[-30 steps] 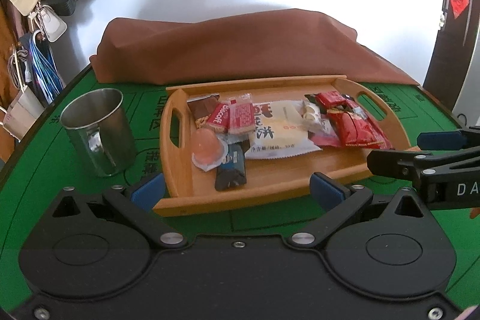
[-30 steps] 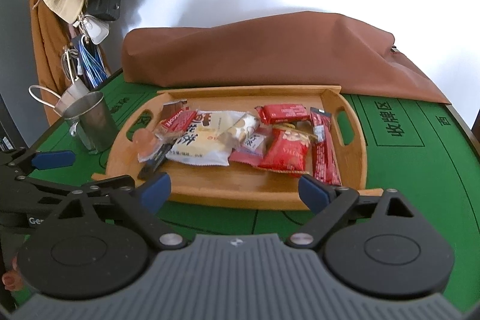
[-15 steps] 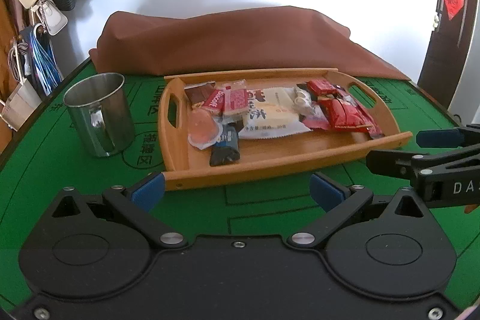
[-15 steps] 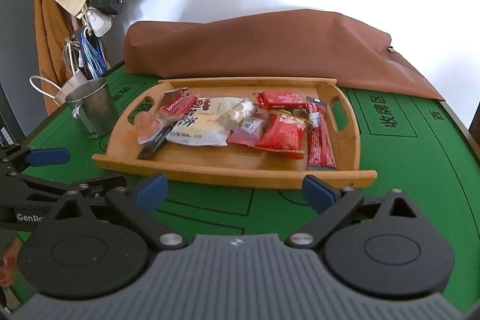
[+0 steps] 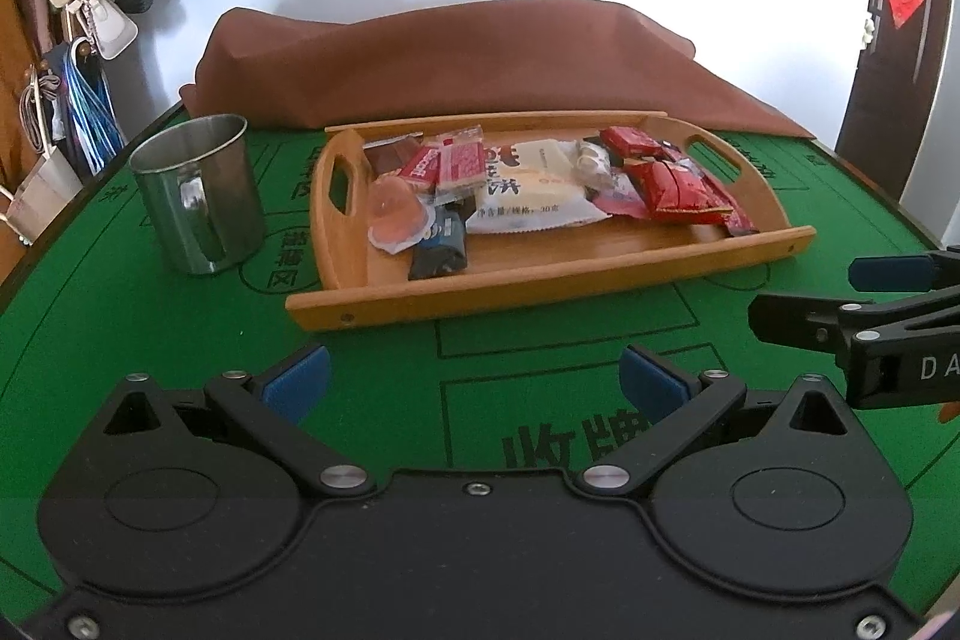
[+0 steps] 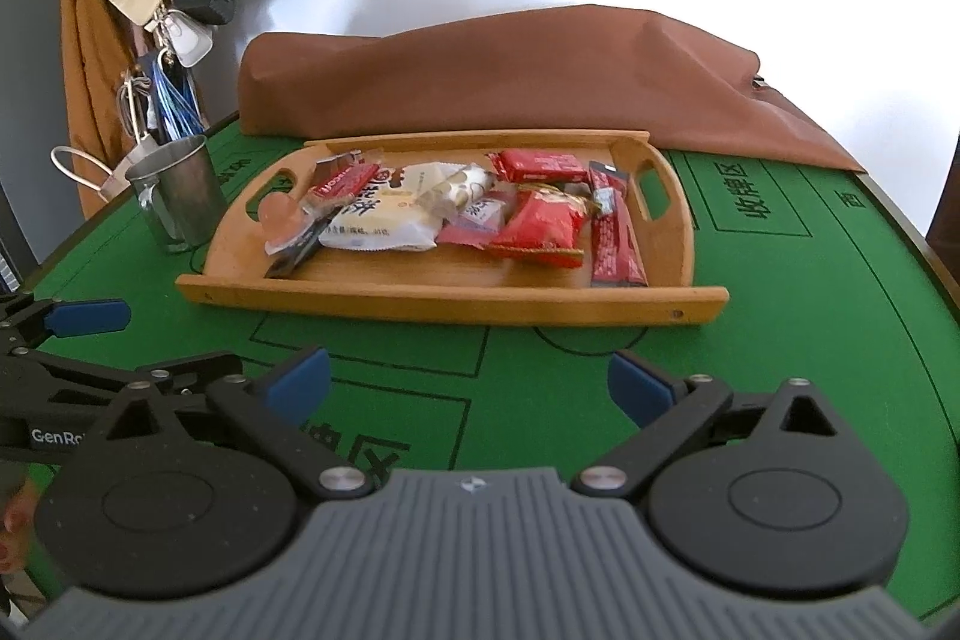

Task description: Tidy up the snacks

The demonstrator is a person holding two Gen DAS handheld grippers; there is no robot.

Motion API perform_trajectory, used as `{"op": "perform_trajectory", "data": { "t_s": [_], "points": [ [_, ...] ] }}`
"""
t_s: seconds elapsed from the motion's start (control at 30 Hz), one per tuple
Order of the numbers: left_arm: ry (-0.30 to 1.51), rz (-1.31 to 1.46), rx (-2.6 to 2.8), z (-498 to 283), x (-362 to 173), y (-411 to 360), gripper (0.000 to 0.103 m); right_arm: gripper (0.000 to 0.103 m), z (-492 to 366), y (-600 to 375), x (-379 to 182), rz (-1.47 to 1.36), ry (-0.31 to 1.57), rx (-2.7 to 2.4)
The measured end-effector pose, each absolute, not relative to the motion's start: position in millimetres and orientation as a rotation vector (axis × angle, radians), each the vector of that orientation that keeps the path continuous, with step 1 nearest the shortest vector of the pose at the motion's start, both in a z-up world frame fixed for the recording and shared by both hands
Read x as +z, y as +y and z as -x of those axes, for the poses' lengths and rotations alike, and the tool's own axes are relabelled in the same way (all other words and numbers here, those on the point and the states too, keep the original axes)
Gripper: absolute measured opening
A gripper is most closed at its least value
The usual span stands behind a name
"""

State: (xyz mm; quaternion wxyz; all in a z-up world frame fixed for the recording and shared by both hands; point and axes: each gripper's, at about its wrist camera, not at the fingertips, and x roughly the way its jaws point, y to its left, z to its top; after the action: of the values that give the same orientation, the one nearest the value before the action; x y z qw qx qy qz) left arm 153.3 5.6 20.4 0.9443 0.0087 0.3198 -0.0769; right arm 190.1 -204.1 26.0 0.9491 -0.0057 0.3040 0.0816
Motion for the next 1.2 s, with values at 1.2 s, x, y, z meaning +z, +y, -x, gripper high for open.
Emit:
{"op": "perform_trajectory", "data": {
  "t_s": [1.2],
  "points": [
    [0.707,-0.017,-0.090,-147,-14,-6,0.103,0.103,-183,-211,-18,0.009,0.695,0.079]
  ]
}}
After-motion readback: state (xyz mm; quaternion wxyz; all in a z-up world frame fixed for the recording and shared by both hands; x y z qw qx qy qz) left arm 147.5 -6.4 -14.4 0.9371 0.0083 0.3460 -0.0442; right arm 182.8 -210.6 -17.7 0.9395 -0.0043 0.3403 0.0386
